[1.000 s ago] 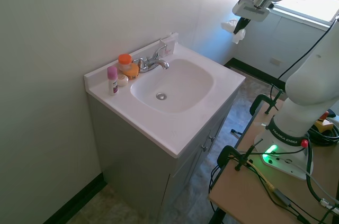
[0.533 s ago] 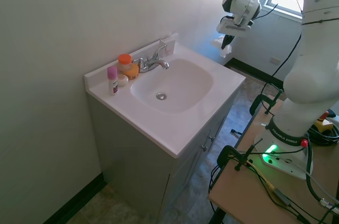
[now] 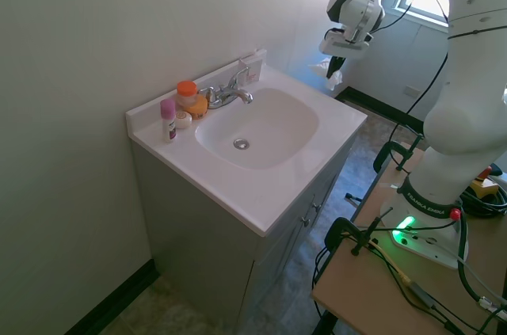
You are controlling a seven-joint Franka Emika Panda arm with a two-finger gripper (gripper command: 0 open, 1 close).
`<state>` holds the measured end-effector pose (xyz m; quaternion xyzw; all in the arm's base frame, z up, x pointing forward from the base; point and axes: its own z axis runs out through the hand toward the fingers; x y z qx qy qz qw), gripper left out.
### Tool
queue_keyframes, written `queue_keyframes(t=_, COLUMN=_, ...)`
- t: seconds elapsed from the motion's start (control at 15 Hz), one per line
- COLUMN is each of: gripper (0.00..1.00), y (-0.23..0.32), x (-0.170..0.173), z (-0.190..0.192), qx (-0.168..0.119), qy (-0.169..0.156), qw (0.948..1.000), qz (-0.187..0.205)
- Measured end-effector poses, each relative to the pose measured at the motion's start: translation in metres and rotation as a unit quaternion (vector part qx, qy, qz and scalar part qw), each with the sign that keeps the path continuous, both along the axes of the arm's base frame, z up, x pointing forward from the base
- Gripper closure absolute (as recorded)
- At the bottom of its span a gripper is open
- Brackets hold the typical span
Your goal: Throw the tissue in the trash bin
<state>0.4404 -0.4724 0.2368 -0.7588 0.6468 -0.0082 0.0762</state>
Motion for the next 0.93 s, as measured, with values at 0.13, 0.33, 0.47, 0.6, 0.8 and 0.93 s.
queue_keyframes(t=0.13, gripper=0.00, y=0.001, x=0.000, z=-0.001, qx=0.001, qy=0.003, qw=1.0000, qz=0.004)
queue_keyframes(t=0.33, gripper=0.00, y=0.002, x=0.000, z=0.002, qx=0.000, qy=0.007, qw=0.9999, qz=0.009)
queue_keyframes(t=0.47, gripper=0.00, y=0.004, x=0.002, z=0.007, qx=-0.001, qy=0.008, qw=0.9998, qz=0.016)
queue_keyframes(t=0.6, gripper=0.00, y=0.013, x=0.000, z=0.018, qx=-0.001, qy=0.002, qw=0.9998, qz=0.021)
queue_keyframes(t=0.8, gripper=0.00, y=0.035, x=-0.022, z=0.064, qx=-0.011, qy=-0.025, qw=0.9991, qz=0.031)
queue_keyframes(t=0.93, gripper=0.00, y=0.060, x=-0.037, z=0.091, qx=-0.026, qy=-0.041, qw=0.9977, qz=0.049)
